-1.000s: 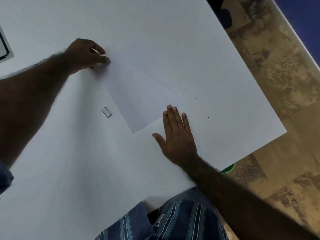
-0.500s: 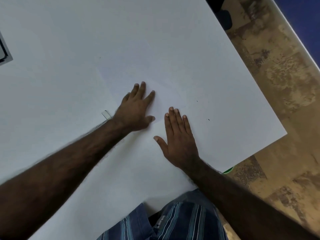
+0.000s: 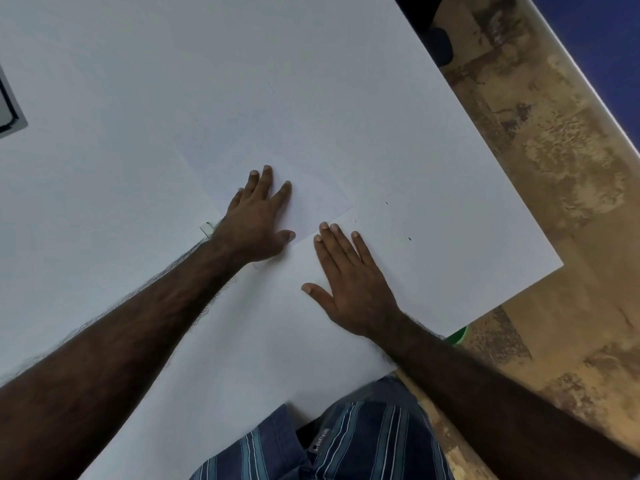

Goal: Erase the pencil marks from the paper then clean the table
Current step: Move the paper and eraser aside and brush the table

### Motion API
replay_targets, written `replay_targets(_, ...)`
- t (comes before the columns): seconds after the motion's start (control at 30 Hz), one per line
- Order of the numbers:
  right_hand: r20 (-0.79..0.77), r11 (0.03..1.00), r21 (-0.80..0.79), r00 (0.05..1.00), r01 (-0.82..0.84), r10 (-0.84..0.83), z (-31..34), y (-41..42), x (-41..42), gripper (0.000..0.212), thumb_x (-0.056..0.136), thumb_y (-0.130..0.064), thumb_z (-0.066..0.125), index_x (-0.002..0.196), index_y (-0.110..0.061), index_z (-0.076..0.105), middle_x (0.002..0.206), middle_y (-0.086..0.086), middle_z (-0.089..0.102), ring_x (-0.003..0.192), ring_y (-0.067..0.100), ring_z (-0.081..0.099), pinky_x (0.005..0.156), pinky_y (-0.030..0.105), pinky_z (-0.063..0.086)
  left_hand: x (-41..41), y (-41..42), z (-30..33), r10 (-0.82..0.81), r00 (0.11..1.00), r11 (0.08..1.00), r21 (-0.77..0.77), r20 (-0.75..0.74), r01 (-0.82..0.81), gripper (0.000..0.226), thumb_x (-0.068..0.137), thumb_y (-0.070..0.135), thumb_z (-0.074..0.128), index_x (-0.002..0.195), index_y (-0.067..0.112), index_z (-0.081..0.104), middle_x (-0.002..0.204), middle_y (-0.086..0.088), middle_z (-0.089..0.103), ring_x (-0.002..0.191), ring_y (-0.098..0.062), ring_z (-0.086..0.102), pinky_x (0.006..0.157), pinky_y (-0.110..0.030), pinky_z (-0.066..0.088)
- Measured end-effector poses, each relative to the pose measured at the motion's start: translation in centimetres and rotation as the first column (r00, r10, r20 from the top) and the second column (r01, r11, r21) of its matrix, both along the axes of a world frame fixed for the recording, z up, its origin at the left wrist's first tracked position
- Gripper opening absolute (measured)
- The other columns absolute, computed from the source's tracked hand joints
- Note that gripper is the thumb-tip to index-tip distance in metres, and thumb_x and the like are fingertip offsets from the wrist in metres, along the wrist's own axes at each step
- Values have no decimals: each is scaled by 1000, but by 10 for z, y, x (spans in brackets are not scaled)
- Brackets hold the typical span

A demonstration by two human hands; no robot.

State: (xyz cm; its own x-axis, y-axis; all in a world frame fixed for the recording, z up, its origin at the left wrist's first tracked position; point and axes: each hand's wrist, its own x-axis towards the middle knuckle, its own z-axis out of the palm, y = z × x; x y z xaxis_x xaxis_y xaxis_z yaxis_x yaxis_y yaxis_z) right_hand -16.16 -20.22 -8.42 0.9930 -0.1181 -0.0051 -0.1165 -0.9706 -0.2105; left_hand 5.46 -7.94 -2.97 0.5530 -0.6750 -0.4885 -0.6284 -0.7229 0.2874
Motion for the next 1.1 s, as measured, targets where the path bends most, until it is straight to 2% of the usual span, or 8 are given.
replay_targets(0.1,-11,999,-38,1000,-5,5,-1,-15,-2,81,113,-61,33,167,-2,26,178,14,14,167,27,8,131,56,19,0,0,1,0,1000,1000,-4,-5,0,97,94,48,66,165,28,4,170,-7,-20,158,-27,-16,128,-46,3)
replay_targets(0.3,-7,975,-22,975,222,-223,0,-38,-16,85,112,-61,31,166,4,24,177,21,13,166,32,7,132,59,16,-1,4,1,-17,1000,999,-42,24,18,93,95,45,65,165,24,8,171,-10,-16,158,-27,-14,128,-45,1)
replay_targets(0.5,-50,960,132,966,-245,254,7,47,-29,88,111,-64,38,168,0,19,178,19,8,167,30,2,132,58,15,-23,12,-1,-19,997,989,-145,70,29,70,105,26,50,164,15,14,171,-17,-5,159,-35,-4,129,-49,9)
replay_targets(0.6,-38,938,131,944,-320,327,1,58,-35,88,111,-64,40,168,0,22,178,18,11,167,28,4,131,57,19,-41,19,-3,-27,998,986,-161,64,37,69,106,20,45,165,13,10,171,-17,-8,158,-32,-9,129,-47,7)
replay_targets(0.77,-101,979,-15,974,-203,201,3,6,-35,89,110,-66,34,169,-2,16,179,16,4,167,29,0,132,58,15,-68,36,-17,-91,982,970,-209,168,126,84,85,-6,42,163,6,14,170,-20,-9,157,-35,-15,129,-51,5)
replay_targets(0.97,-107,991,-96,989,90,-100,2,-60,-45,89,111,-63,34,168,2,13,178,20,2,167,31,-1,131,61,14,-75,41,-29,-95,968,964,-220,233,148,92,71,-11,37,161,3,22,170,-21,-4,158,-36,-11,127,-56,9)
replay_targets(1.03,-106,996,-65,992,68,-74,5,-52,-45,90,111,-63,36,168,3,15,178,22,3,167,32,0,131,61,15,-76,40,-29,-103,969,963,-220,223,153,93,71,-11,34,162,4,20,170,-21,-5,158,-35,-12,128,-55,8)
replay_targets(1.1,-89,997,-11,993,-73,72,9,-29,-45,90,110,-63,39,168,2,16,178,21,5,167,32,2,131,62,16,-77,37,-30,-105,968,961,-228,230,158,92,71,-10,30,161,3,21,170,-21,-3,158,-36,-10,128,-55,9)
